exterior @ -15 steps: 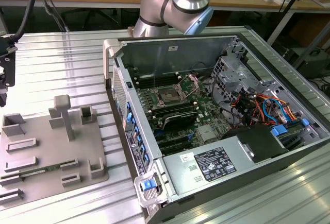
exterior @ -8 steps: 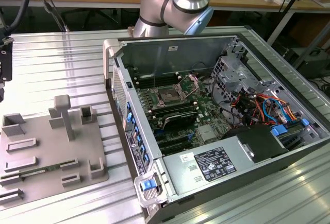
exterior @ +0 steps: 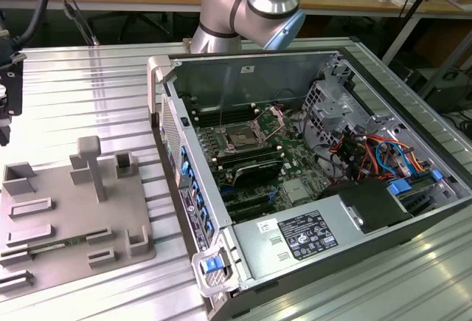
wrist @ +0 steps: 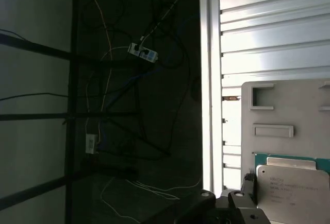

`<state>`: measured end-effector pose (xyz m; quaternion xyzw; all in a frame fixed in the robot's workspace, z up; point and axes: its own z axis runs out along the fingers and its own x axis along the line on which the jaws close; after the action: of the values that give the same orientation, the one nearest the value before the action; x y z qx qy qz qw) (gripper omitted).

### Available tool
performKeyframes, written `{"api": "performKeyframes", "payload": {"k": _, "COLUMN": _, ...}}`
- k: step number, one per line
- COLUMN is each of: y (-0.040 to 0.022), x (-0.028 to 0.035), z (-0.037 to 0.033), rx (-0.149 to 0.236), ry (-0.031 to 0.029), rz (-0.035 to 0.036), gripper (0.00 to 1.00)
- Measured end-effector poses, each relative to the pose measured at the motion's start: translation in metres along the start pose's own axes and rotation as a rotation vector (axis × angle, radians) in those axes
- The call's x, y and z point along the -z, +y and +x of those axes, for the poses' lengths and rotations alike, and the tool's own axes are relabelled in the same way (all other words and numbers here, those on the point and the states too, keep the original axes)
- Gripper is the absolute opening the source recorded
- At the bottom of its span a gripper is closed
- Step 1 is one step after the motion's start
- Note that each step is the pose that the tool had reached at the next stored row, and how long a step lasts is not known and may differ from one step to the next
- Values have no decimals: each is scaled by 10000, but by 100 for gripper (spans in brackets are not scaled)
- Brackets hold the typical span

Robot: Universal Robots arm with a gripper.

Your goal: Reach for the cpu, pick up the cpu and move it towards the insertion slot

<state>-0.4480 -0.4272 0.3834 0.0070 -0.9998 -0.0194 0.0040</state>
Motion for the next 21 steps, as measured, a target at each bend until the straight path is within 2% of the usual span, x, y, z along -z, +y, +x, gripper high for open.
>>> {"api": "performKeyframes", "payload": {"k": 8, "y": -2, "x": -5, "z": -148, "rx": -1, "ry": 0, "rz": 1, "gripper": 55}}
{"api": "performKeyframes", "payload": {"k": 17, "y": -6, "x": -12, "z": -375, "rx": 1, "ry": 1, "rz": 1, "gripper": 55}}
{"api": "performKeyframes", "payload": {"k": 21, "y": -7, "x": -13, "z": -451, "rx": 0, "ry": -1, "rz": 1, "gripper": 55}}
